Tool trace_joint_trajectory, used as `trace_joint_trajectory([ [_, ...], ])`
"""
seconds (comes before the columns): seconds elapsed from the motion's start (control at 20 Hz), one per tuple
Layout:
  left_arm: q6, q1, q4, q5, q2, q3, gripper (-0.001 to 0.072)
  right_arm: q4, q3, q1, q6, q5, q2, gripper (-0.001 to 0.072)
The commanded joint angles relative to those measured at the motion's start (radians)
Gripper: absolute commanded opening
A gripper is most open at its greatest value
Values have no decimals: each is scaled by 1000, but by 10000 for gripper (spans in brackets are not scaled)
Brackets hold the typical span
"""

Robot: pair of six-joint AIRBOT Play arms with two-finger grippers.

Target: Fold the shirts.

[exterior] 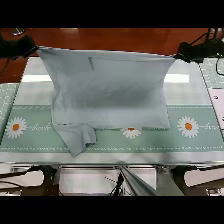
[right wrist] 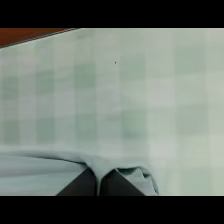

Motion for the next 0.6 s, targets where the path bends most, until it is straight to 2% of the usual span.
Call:
trace_joint_trajectory([
  [0.0,-80,-14,-7,-5,-159,89,19,74,173,1,30,-11,-196,21],
  [0.3,-60,-3,-6,-180,-179,89,20,67,195,-2,11,53,-233,22],
  [0.45,42,8,7,-348,-135,89,20,92,195,-25,-44,193,-209,22],
  [0.55,40,9,69,-460,-127,87,20,47,194,-37,-56,304,-190,22],
])
